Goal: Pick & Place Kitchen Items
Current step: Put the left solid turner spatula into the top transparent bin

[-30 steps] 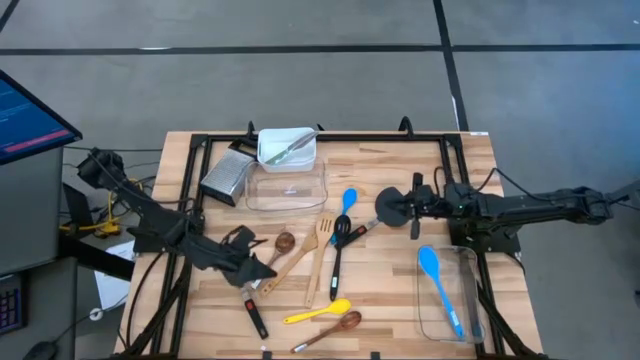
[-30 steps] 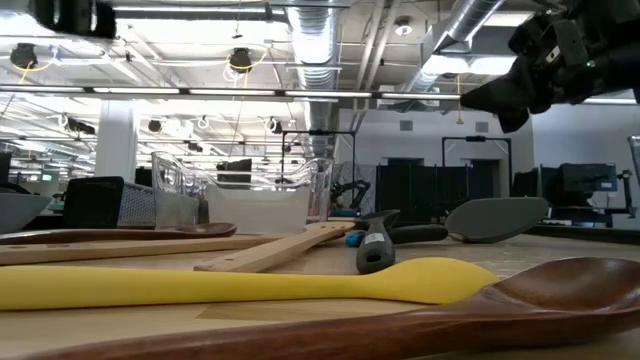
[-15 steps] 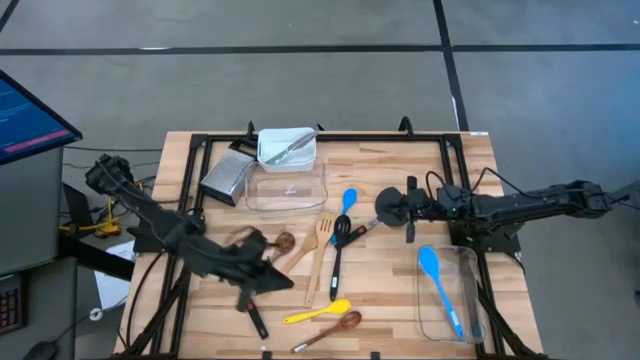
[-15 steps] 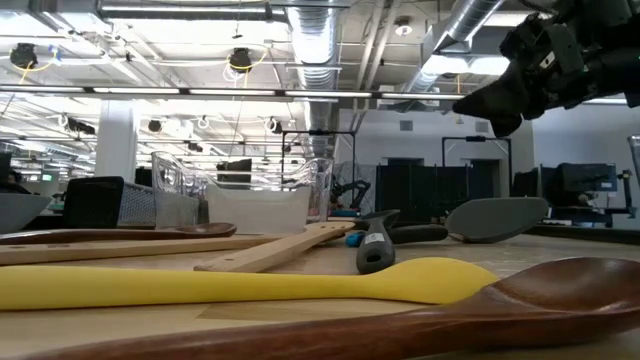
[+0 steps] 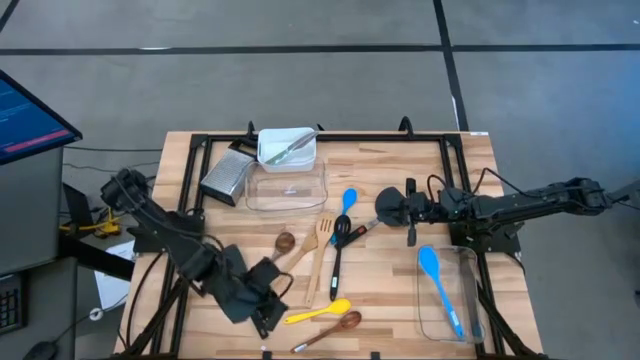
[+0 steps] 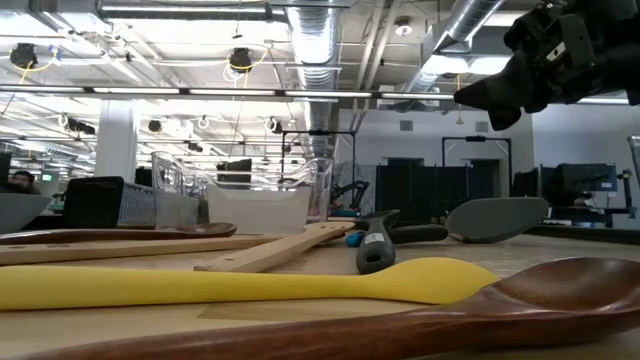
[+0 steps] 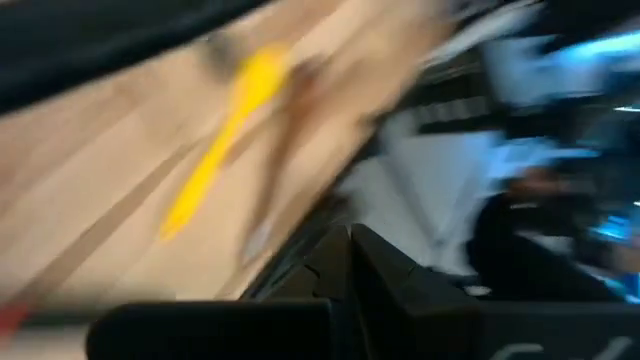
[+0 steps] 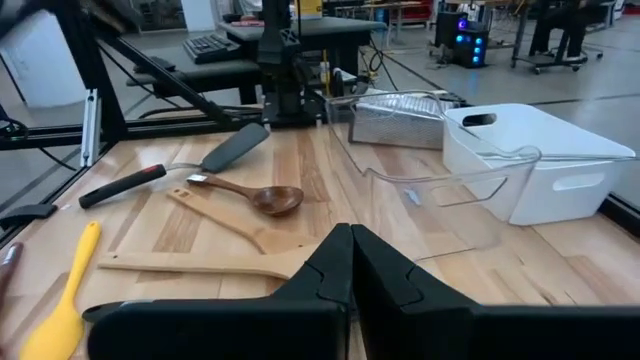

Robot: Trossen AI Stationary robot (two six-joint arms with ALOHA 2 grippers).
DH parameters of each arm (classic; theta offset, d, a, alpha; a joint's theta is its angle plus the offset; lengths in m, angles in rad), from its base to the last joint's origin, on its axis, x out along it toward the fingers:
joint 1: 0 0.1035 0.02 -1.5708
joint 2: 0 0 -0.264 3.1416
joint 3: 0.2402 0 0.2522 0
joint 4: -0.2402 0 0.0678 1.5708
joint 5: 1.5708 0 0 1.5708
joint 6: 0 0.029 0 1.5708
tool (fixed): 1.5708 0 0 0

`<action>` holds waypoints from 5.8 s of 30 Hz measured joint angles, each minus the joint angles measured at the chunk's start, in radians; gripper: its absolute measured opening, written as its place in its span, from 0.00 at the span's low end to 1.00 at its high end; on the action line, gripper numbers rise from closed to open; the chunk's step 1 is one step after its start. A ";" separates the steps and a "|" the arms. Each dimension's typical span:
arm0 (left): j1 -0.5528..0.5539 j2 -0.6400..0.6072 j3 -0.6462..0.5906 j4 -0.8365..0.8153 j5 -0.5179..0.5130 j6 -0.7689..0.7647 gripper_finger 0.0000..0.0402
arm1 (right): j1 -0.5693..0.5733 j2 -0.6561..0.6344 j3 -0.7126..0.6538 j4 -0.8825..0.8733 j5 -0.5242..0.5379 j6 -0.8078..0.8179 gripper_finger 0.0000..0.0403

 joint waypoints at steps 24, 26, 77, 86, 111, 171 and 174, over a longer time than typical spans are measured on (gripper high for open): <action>-0.016 0.170 0.000 -0.572 0.315 -0.714 0.01 | 0.000 0.000 0.000 -0.023 0.000 -0.017 0.00; -0.007 0.194 0.000 -0.572 0.301 -0.712 0.00 | 0.000 0.000 0.000 -0.023 0.000 -0.017 0.00; 0.003 0.505 0.003 -0.434 0.247 -0.678 0.48 | -0.001 0.000 -0.001 -0.066 -0.009 -0.077 0.00; -0.021 0.508 0.001 -0.423 0.248 -0.690 0.25 | -0.001 0.000 -0.001 -0.066 -0.009 -0.077 0.00; -0.122 0.363 -0.003 -0.556 0.272 -0.671 0.19 | -0.001 0.000 -0.001 -0.063 -0.009 -0.077 0.00; 0.648 -0.241 -0.414 0.222 -0.655 1.428 0.18 | -0.001 0.000 -0.001 0.168 0.019 -0.008 0.00; 0.704 -0.275 -0.500 0.498 -0.443 1.596 0.18 | -0.001 0.000 -0.001 0.168 0.019 -0.007 0.00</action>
